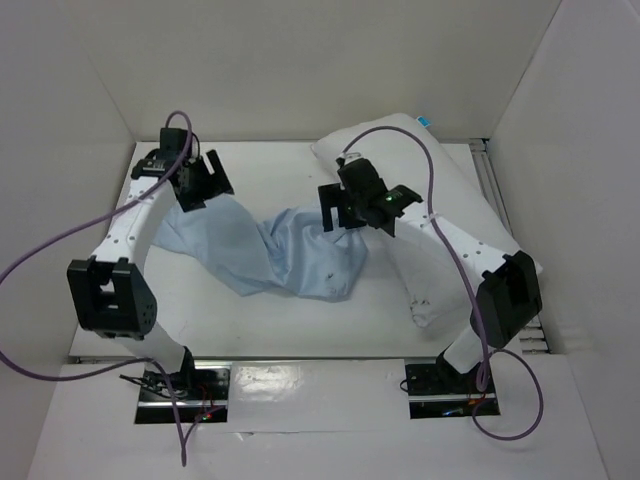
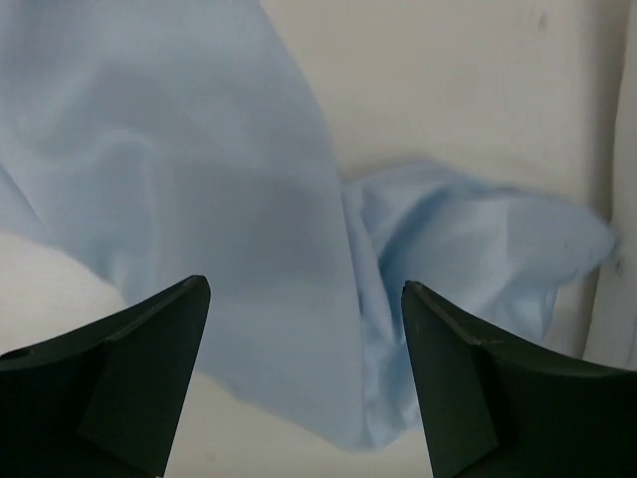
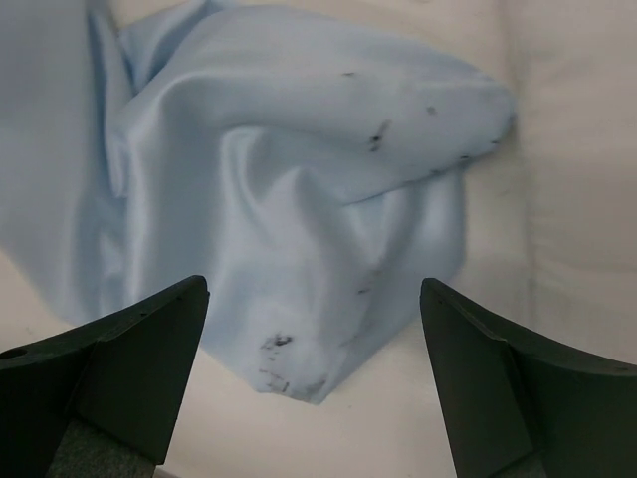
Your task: Put the pillow into the pillowcase
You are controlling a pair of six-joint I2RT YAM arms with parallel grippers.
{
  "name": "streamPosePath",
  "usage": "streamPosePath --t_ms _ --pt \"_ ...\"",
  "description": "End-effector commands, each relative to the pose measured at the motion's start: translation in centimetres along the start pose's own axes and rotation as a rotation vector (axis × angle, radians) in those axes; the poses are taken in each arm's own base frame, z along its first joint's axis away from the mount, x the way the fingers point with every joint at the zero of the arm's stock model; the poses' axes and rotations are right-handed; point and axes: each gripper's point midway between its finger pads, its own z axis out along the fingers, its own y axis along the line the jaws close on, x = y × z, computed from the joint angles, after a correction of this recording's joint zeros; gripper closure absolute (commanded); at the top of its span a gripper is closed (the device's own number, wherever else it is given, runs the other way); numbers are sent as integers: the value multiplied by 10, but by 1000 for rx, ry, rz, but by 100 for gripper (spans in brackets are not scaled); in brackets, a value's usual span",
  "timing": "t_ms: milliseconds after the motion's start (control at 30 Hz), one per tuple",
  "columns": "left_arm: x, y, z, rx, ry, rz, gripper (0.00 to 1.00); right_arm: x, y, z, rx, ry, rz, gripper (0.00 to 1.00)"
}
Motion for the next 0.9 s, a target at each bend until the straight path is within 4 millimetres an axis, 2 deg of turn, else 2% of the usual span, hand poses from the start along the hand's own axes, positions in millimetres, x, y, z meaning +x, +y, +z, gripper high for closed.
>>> streamPosePath --t_ms 0,33,67,133,167,200,267,300,367,400,467,567,633,667,700,767,833,867 --pt "60 4 -19 10 71 58 9 -20 -28 -21 96 -92 71 6" --pt "73 11 -19 -15 88 52 9 -18 -33 -25 118 -94 70 6" --pt "98 22 -12 -32 129 59 9 -22 -35 -29 130 -111 85 5" --pt "112 26 -19 -28 131 51 9 -19 -56 -31 206 -109 111 2" --pt "119 24 -18 -13 141 59 8 -25 -59 -41 217 -140 117 1" --pt "132 26 -16 -10 163 53 7 -20 -69 -40 256 -130 129 1" --pt "147 20 -15 19 190 79 7 -20 -89 -50 369 -156 145 1" --pt "159 23 -12 10 217 87 6 -19 -99 -54 406 -170 163 1" --pt "166 23 -6 2 239 83 6 -16 -122 -60 500 -164 186 1" --pt "166 23 -6 2 239 83 6 -15 -129 -58 527 -159 191 1" --pt "166 21 -4 -6 240 82 6 -27 -150 -68 595 -166 223 1" --pt "155 8 -8 22 209 92 6 -56 -180 -81 653 -226 276 1" --pt "148 -1 -13 42 192 110 6 -71 -194 -81 628 -241 308 1" --pt "147 -5 -17 51 188 117 6 -75 -208 -82 613 -234 333 1" --pt "148 -6 -18 63 194 129 6 -77 -212 -81 600 -226 334 1" --pt "142 -15 -22 96 188 138 6 -71 -229 -71 604 -181 349 1" --pt "143 -20 -24 113 189 145 6 -61 -236 -52 572 -123 370 1" --pt "144 -24 -27 124 185 155 6 -41 -247 -43 581 -76 417 1"
